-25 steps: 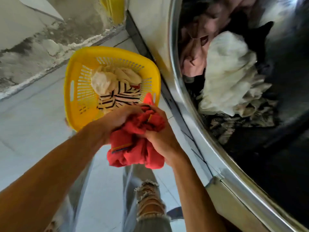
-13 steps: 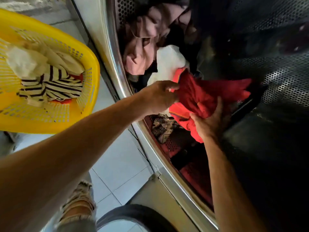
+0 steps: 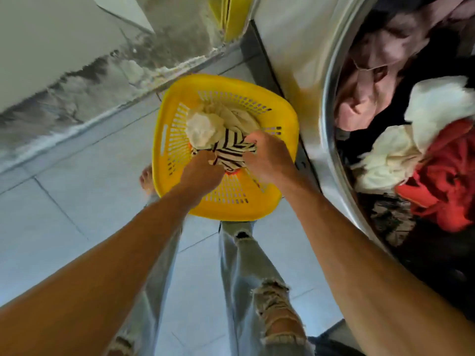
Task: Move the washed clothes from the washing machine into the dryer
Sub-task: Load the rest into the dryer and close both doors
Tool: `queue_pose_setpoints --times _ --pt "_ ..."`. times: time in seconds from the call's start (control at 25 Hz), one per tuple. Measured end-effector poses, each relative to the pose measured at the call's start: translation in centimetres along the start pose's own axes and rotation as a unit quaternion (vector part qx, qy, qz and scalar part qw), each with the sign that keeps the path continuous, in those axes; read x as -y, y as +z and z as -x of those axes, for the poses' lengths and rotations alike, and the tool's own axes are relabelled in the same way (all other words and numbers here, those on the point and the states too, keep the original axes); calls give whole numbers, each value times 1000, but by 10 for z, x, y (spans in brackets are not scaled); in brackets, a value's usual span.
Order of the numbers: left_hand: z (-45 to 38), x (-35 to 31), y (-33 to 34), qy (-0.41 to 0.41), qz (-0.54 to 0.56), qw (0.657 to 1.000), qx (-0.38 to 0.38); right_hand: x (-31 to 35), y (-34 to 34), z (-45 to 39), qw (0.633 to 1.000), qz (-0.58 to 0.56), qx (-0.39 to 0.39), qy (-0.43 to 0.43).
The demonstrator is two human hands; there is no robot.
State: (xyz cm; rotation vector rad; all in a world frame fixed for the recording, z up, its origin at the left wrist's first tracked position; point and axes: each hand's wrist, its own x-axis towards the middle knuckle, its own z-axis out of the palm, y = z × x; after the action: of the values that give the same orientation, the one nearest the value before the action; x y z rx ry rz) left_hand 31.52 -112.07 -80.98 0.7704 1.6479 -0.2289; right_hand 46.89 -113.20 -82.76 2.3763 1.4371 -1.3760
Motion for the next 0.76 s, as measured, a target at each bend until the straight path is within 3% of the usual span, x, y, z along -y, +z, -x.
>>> queue_pose_setpoints --times 0.08,0.16,0.24,0.32,0.4,0.48,0.56,0.68,0.76 --pt "-25 14 -15 -9 -22 1000 -1 20 31 -40 994 45 101 21" --pt "-50 26 -21 -14 -6 1000 22 28 61 -80 987 0 137 87" --pt "-71 39 -22 -8 15 999 27 28 90 -104 968 -95 131 193" --pt "-81 56 -20 -22 73 997 34 16 112 -107 954 -190 107 206" --pt "-74 60 -16 -61 170 982 48 21 104 -71 928 -292 56 223" --pt "-61 55 -19 -91 254 962 42 38 82 -12 871 -392 79 286" --pt "-54 48 -22 -109 333 934 65 41 62 43 845 -444 80 288" --pt "-22 24 -14 -61 319 925 196 38 25 102 823 -480 36 303" --pt "5 7 0 -35 238 944 224 20 4 118 833 -439 47 335"
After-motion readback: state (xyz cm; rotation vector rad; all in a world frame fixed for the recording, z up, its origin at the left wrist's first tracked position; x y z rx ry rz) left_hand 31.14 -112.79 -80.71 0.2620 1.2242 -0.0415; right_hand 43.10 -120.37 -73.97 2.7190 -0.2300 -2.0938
